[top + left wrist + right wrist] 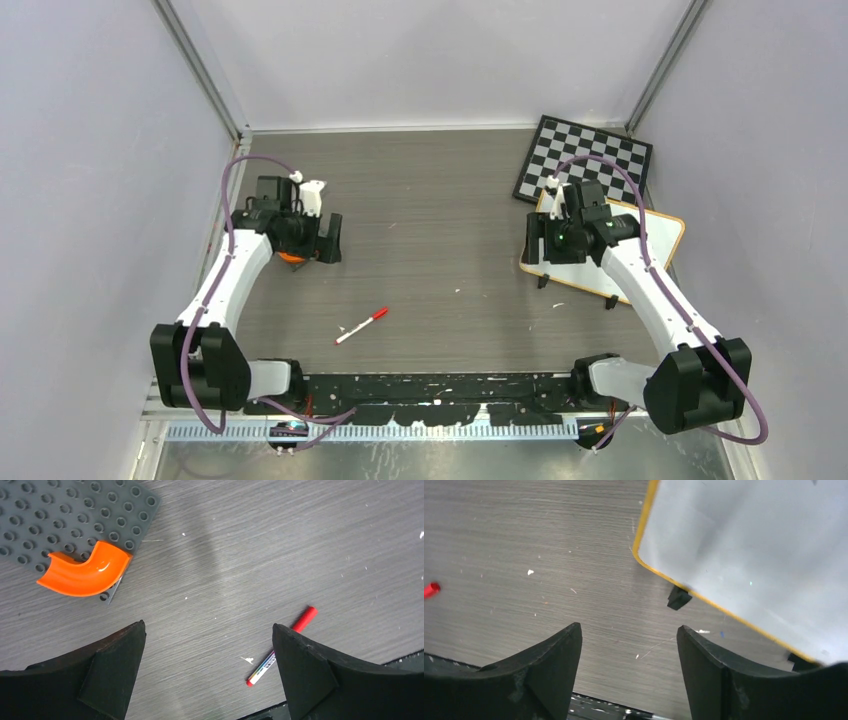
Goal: Write a sentence on the whiteboard
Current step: Pick up the whiteboard marker at the center of the board.
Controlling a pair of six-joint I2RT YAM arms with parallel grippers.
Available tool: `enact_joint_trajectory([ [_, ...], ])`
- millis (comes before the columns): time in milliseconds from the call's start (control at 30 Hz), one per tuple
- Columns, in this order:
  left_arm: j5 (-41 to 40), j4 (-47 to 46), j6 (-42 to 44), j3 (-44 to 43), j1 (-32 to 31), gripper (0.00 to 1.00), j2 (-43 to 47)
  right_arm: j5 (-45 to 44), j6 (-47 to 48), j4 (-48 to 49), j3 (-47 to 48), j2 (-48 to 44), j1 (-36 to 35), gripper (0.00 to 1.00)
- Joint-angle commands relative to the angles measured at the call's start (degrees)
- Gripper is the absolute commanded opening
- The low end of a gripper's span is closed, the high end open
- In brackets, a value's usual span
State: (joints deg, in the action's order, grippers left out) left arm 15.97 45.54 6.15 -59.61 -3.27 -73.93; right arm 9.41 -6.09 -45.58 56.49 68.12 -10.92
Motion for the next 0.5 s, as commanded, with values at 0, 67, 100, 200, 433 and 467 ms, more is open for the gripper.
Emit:
enact_joint_trajectory([
  [0,-6.42,-5.40,-5.34,0.80,-0.78,1.00,3.18,-7.90,-14.38,-1.67,-2.05,-3.02,-0.43,0.69],
  [67,-6.56,-6.19,-7.05,0.73,-0.70,1.00,3.50,-9.11,-18.00,-0.67,-4.23,-4.11,-0.44,0.61],
  [100,-6.59,-6.65,-7.87,0.54,-0.71,1.00,3.57,-10.69,-19.69,0.29,-5.55,-4.54,-0.49,0.60],
  [200,-6.65,-7.29,-8.57,-0.21,-0.70,1.00,3.25,-12.76,-23.19,2.97,-8.87,-4.86,-0.45,0.62],
  [433,2.70,-6.11,-3.67,-0.66,-1.22,1.00,1.77,-16.66,-23.46,11.87,-13.63,0.95,-0.51,0.60],
  [467,2.79,-5.39,-2.57,-0.66,-1.56,1.00,1.44,-16.20,-23.61,12.97,-14.02,1.92,-0.59,0.60],
])
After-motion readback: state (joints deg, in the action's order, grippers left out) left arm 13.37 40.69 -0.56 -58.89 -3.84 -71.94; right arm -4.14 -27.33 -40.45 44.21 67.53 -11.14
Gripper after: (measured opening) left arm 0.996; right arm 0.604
